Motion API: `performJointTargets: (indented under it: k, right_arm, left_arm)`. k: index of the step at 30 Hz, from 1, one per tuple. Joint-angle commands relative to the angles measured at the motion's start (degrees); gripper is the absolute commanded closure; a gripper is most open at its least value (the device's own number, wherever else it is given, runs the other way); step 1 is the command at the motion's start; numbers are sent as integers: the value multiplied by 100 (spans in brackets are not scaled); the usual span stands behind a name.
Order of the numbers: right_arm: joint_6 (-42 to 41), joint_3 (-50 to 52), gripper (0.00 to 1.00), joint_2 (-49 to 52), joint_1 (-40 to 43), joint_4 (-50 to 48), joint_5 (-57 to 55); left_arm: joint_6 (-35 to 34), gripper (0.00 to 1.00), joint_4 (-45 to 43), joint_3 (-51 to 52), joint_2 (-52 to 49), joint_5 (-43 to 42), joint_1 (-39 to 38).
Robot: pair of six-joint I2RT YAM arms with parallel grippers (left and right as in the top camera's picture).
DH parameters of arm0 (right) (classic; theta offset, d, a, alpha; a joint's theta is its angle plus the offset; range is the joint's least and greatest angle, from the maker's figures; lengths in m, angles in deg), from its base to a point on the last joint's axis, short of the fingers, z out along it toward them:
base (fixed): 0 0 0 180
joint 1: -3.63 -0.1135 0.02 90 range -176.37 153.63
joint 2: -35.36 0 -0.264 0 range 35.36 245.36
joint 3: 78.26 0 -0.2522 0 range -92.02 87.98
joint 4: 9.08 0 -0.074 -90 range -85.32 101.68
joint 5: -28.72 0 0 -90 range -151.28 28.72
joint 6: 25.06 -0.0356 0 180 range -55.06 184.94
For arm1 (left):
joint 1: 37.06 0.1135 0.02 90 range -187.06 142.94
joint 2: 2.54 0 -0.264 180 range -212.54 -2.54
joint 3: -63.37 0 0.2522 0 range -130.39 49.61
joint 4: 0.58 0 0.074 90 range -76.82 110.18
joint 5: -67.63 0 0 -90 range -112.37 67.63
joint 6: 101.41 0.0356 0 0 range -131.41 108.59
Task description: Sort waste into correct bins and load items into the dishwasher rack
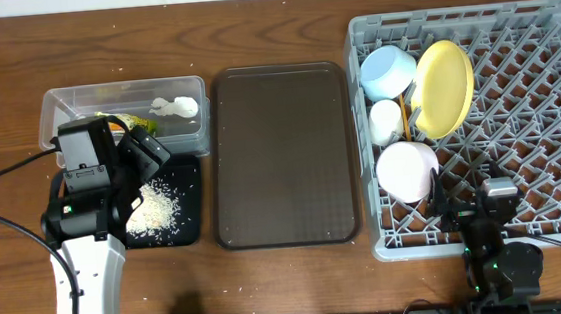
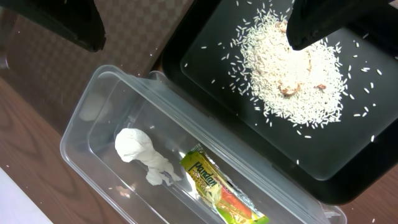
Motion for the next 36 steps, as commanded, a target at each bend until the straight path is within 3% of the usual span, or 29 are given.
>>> performJointTargets:
  k: [1,8,17,30,36]
  right_arm:
    - [7,7,1,-35,33,26,7]
    - [7,7,1,-35,33,26,7]
    - [7,7,1,-35,33,26,7]
    - [7,7,1,-35,33,26,7]
    - [7,7,1,-35,33,26,7]
  left_arm:
    - [-48,4,4,-61,-7,70,17]
    - [-48,4,55,-61,-7,68,17]
    - [-50,4,1141,236,46,7,11]
    - [-122,4,863,2334,2256,26,11]
    - [-516,4,197,3373,3421,26,11]
